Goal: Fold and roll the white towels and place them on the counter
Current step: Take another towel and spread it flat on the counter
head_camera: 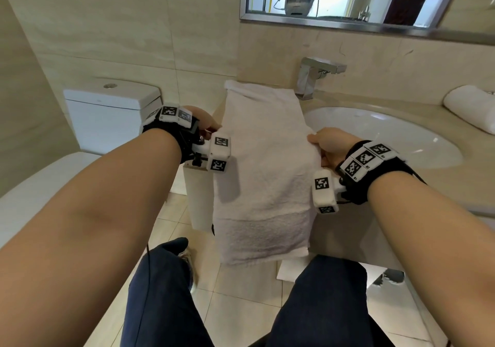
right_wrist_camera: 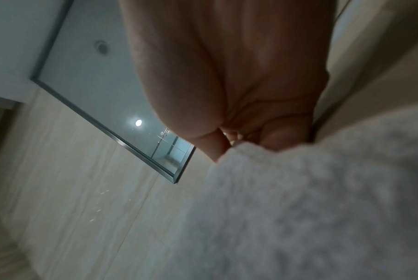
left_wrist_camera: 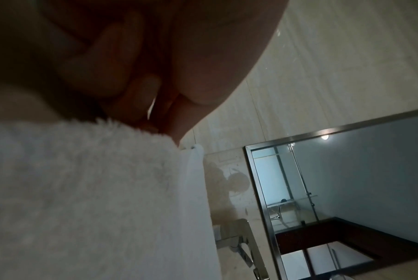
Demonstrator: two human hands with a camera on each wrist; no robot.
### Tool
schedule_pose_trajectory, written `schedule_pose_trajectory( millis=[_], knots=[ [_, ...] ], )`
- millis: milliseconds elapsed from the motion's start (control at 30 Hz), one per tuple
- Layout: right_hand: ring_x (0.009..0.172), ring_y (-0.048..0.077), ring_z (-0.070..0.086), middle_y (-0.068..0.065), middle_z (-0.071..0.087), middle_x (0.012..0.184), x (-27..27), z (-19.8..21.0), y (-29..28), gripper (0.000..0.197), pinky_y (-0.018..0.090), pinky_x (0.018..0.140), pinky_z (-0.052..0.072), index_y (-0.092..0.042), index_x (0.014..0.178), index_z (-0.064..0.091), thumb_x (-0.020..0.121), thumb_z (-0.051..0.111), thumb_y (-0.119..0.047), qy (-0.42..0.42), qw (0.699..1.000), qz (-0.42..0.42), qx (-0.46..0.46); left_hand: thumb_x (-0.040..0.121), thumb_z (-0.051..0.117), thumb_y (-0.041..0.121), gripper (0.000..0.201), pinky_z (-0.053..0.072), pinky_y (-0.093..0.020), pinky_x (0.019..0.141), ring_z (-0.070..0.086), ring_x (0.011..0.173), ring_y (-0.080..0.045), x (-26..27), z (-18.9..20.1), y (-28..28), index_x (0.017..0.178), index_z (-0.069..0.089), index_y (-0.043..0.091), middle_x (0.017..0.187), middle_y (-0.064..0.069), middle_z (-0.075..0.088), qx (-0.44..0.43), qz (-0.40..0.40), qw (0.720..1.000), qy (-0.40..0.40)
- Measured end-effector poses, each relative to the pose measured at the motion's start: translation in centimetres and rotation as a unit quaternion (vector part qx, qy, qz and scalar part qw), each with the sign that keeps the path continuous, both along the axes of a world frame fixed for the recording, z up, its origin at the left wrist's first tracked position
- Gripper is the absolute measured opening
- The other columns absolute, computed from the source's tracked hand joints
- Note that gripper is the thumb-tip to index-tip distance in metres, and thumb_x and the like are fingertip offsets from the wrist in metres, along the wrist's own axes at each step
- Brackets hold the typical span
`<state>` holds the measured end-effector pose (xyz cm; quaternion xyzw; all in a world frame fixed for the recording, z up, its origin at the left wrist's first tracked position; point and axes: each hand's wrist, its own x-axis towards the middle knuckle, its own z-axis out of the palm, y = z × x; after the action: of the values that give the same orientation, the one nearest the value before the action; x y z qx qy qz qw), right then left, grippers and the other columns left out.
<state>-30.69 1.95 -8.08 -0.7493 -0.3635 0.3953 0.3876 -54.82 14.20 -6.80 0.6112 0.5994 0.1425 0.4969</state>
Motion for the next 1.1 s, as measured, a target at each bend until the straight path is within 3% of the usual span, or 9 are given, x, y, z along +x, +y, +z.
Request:
schedule_pose_trajectory(
  millis=[133, 200, 333, 467, 667, 733, 833, 900, 1100],
  knots=[
    [0.057, 0.019, 0.048, 0.007, 0.047, 0.07, 0.1, -0.1, 0.0, 0.017, 0.023, 0.039, 0.044, -0.009, 0.086, 0.045, 0.101, 0.039, -0.015, 0.005, 1.0, 0.0, -0.001, 0.09, 0.06, 0.031, 0.026, 0.049, -0.036, 0.09, 0.059, 0.091, -0.021, -0.7, 0.3, 0.2, 0.102, 0.061, 0.008, 0.096, -0.005, 0.065, -0.039, -0.004, 0.999, 0.019],
    [0.059, 0.02, 0.05, 0.007, 0.049, 0.072, 0.1, -0.1, 0.0, 0.016, 0.028, 0.044, 0.044, -0.01, 0.088, 0.046, 0.101, 0.04, -0.016, 0.008, 1.0, 0.005, 0.001, 0.086, 0.062, 0.042, 0.037, 0.041, -0.038, 0.104, 0.053, 0.102, -0.021, -0.9, 0.1, 0.2, 0.109, 0.061, 0.012, 0.101, -0.007, 0.061, -0.048, -0.036, 0.998, 0.036],
    [0.07, 0.02, 0.063, 0.009, 0.064, 0.089, 0.5, -0.2, -1.0, 0.012, 0.031, 0.058, 0.059, -0.006, 0.102, 0.056, 0.097, 0.051, -0.015, 0.09, 0.996, 0.016, 0.023, 0.086, 0.063, 0.042, 0.036, 0.051, -0.039, 0.075, 0.063, 0.07, -0.024, -1.0, 0.3, -0.6, 0.088, 0.063, 0.007, 0.068, -0.007, 0.067, -0.088, -0.049, 0.994, 0.034],
    [0.07, 0.017, 0.072, 0.01, 0.071, 0.094, 1.1, -0.2, -2.7, 0.019, 0.029, 0.06, 0.06, -0.002, 0.111, 0.06, 0.095, 0.053, -0.009, 0.156, 0.984, 0.067, 0.049, 0.097, 0.048, 0.032, 0.039, 0.037, -0.027, 0.06, 0.042, 0.06, -0.017, 0.4, 0.2, -1.3, 0.065, 0.045, 0.01, 0.046, -0.001, 0.051, -0.041, -0.033, 0.999, 0.012],
    [0.047, 0.012, 0.058, 0.002, 0.059, 0.065, 1.6, -0.1, -3.3, 0.016, 0.019, 0.039, 0.049, -0.011, 0.088, 0.053, 0.1, 0.044, -0.015, 0.108, 0.991, 0.066, 0.049, 0.102, 0.038, 0.024, 0.04, 0.042, -0.02, 0.034, 0.056, 0.044, -0.02, 1.7, 0.1, -1.2, 0.067, 0.041, 0.004, 0.06, -0.011, 0.052, 0.073, -0.01, 0.996, 0.055],
    [0.047, 0.013, 0.056, 0.004, 0.054, 0.067, 1.9, -0.3, -3.3, 0.017, 0.021, 0.041, 0.051, -0.011, 0.081, 0.051, 0.098, 0.049, -0.014, 0.058, 0.996, 0.059, 0.023, 0.1, 0.043, 0.028, 0.038, 0.052, -0.025, 0.058, 0.062, 0.073, -0.027, 1.8, 0.0, -1.5, 0.084, 0.053, -0.005, 0.084, -0.019, 0.06, 0.132, -0.033, 0.978, 0.159],
    [0.039, 0.013, 0.058, 0.008, 0.055, 0.064, 1.8, -0.4, -3.5, 0.019, 0.021, 0.038, 0.05, -0.008, 0.078, 0.051, 0.097, 0.051, -0.012, -0.023, 0.997, 0.068, -0.025, 0.098, 0.045, 0.035, 0.049, 0.038, -0.035, 0.098, 0.05, 0.12, -0.033, 1.7, -0.6, -1.7, 0.124, 0.051, -0.006, 0.13, -0.021, 0.054, 0.214, -0.062, 0.935, 0.277],
    [0.039, 0.015, 0.059, 0.011, 0.056, 0.064, 1.7, -0.1, -3.4, 0.018, 0.021, 0.038, 0.049, -0.005, 0.08, 0.053, 0.096, 0.052, -0.014, -0.045, 0.996, 0.072, -0.038, 0.098, 0.047, 0.033, 0.044, 0.038, -0.036, 0.098, 0.051, 0.118, -0.033, 1.8, -0.7, -1.4, 0.121, 0.053, -0.004, 0.129, -0.021, 0.054, 0.184, -0.056, 0.944, 0.267],
    [0.058, 0.027, 0.061, 0.016, 0.062, 0.075, 1.0, 0.9, -1.4, 0.029, 0.026, 0.05, 0.047, -0.005, 0.076, 0.052, 0.094, 0.051, -0.029, -0.211, 0.977, 0.029, -0.015, 0.095, 0.052, 0.02, 0.025, 0.044, -0.025, 0.053, 0.049, 0.058, -0.02, 1.5, 0.0, -1.2, 0.073, 0.049, 0.009, 0.078, -0.01, 0.053, 0.113, -0.029, 0.985, 0.126]
  ],
)
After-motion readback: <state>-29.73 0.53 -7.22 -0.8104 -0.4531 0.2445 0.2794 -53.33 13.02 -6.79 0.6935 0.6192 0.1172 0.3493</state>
